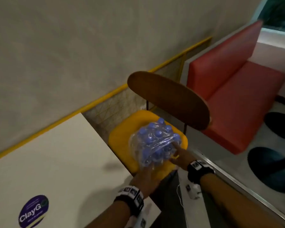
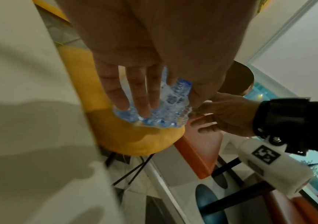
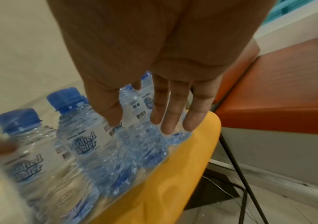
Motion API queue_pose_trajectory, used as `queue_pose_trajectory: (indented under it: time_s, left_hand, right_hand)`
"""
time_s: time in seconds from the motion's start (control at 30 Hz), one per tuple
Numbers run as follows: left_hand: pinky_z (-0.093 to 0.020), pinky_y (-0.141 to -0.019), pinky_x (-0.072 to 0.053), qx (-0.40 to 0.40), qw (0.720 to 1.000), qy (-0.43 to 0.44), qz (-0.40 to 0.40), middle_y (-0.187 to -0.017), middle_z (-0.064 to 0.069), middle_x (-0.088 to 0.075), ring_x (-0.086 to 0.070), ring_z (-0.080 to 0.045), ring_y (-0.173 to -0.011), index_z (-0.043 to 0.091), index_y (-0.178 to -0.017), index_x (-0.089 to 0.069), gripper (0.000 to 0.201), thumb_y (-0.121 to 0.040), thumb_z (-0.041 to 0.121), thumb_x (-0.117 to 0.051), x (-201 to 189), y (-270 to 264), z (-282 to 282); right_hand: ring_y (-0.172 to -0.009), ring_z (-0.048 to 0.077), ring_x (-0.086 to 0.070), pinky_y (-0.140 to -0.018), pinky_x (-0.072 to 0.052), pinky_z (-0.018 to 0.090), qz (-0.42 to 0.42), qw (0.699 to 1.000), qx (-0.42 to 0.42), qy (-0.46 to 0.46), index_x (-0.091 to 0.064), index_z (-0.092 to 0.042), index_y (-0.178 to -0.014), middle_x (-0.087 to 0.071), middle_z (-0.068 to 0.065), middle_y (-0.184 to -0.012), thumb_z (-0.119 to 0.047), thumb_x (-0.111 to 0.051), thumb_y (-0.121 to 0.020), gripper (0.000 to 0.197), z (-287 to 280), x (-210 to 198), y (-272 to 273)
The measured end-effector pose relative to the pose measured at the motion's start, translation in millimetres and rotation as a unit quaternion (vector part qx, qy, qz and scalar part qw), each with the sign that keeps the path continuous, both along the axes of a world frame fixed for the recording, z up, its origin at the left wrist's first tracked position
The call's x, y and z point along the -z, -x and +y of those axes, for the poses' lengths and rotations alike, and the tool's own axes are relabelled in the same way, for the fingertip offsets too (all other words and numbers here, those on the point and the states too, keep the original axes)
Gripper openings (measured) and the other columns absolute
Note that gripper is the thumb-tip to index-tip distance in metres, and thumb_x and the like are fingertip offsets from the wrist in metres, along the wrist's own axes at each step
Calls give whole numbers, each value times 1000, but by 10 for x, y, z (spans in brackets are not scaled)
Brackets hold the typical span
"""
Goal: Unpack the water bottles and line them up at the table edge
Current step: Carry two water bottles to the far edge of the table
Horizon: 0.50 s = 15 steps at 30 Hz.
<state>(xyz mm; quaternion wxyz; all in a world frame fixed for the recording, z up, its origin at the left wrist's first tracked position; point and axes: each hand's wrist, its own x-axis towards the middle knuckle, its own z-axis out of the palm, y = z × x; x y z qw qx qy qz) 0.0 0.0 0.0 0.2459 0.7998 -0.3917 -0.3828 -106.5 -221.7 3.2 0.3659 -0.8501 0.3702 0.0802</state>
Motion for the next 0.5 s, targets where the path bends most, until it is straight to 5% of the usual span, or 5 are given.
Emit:
queue_pose_trajectory:
  time_s: [0.13, 0.3, 0.4, 0.5]
  left_hand:
    - [-37, -81, -49, -100, 995, 10, -15, -125, 5, -59, -62, -20, -98, 48, -147, -16, 79, -83, 51, -61, -5, 8, -574]
    - [-37, -84, -51, -173, 985, -23, -9, -106, 6, -59, -65, -25, -99, 33, -130, -44, 54, -81, 47, -64, 298, -15, -891]
    - [-34, -82, -49, -170, 984, -17, -45, -105, 6, -58, -65, -25, -103, 29, -122, -49, 45, -83, 38, -70, 318, 28, -946]
    - [-39, -89, -53, -163, 983, -41, -71, -116, -4, -65, -66, -29, -108, 24, -134, -51, 55, -84, 34, -72, 311, 78, -877]
  right_hand:
    - [-99, 21, -63, -77, -43, 28, 8, 998, -55, 14, -28, -32, -148, -64, 5, -119, -39, -77, -77, 85, -172, 66, -284]
    - [-107, 15, -62, -84, -50, 30, 40, 996, -64, 40, -43, -45, -126, -61, -8, -121, -65, -76, -58, 78, -325, 471, -393]
    - [-103, 10, -58, -88, -50, 32, 24, 998, -44, 48, -36, -42, -136, -55, -15, -116, -45, -81, -64, 85, -192, 270, -274]
    - [-109, 15, -61, -90, -55, 38, -2, 999, -10, 46, -35, -47, -132, -57, -9, -125, -33, -84, -62, 86, -39, 155, -89]
